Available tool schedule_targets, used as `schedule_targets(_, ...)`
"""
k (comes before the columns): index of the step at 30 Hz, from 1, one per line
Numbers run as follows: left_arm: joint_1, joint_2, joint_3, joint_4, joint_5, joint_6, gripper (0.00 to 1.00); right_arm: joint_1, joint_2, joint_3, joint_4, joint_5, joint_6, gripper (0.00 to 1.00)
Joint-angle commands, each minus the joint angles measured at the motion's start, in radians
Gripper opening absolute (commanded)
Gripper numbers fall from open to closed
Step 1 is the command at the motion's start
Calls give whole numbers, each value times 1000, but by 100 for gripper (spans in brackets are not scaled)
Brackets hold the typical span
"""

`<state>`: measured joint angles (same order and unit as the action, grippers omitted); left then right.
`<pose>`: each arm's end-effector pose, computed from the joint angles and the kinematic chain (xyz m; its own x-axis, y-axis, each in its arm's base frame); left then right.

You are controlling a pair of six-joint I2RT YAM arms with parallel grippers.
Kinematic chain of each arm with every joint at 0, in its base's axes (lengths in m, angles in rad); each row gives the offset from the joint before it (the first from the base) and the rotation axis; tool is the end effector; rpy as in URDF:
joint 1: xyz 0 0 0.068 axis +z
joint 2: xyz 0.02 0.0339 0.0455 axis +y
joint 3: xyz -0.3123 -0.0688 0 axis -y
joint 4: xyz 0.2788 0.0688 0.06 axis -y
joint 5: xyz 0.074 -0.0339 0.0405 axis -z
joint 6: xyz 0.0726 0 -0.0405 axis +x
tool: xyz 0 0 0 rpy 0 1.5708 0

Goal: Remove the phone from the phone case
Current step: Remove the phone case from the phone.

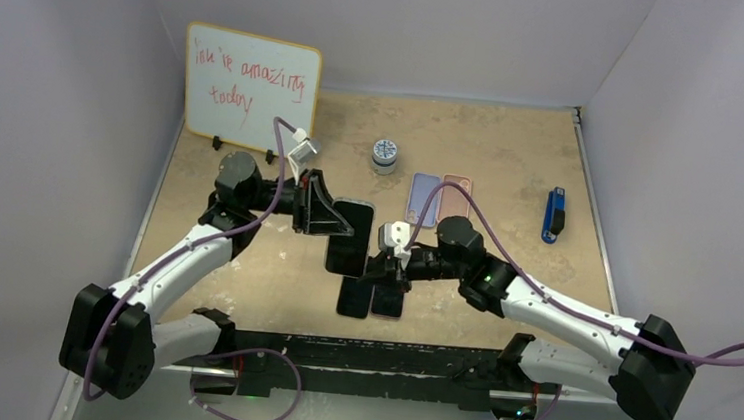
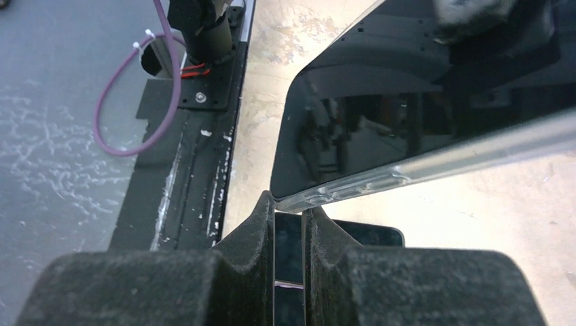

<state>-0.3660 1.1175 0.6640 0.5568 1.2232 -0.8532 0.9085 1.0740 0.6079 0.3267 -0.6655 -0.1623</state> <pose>0.2168 -0.1562 0.3362 -0.6864 -0.0118 -0.7271 0.7269 -0.0387 -0.6856 0.1350 0.2460 0.2981 0.0767 -0.1084 -0.9911 -0.9970 -0.0162 -0.0754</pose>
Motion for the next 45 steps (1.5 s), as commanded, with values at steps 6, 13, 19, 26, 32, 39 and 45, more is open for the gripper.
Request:
schedule_targets(6,6,22,53,22,-63,-58,0,19,53,38,74,-9,-214,0)
schedule_targets(13,6,-31,-18,81,-104,-70,0,-1,57,-39,270,42,-61,1)
schedule_targets(19,7,-53,-38,95,-149,-53,0,-33,66,-61,304,-59,7,18)
schedule_targets(26,7,-54,-41,154,-151,-70,0,-79,109,-61,390,-205,107,33)
schedule_targets(32,6,-47,-56,168,-147,-75,0,-106,114,-72,472,-296,197,38)
schedule_targets(39,7,-54,-58,192,-142,-93,0,-116,111,-75,489,-322,216,38)
schedule_targets(45,6,-68,-69,232,-121,-141,0,-131,115,-73,498,-311,230,25)
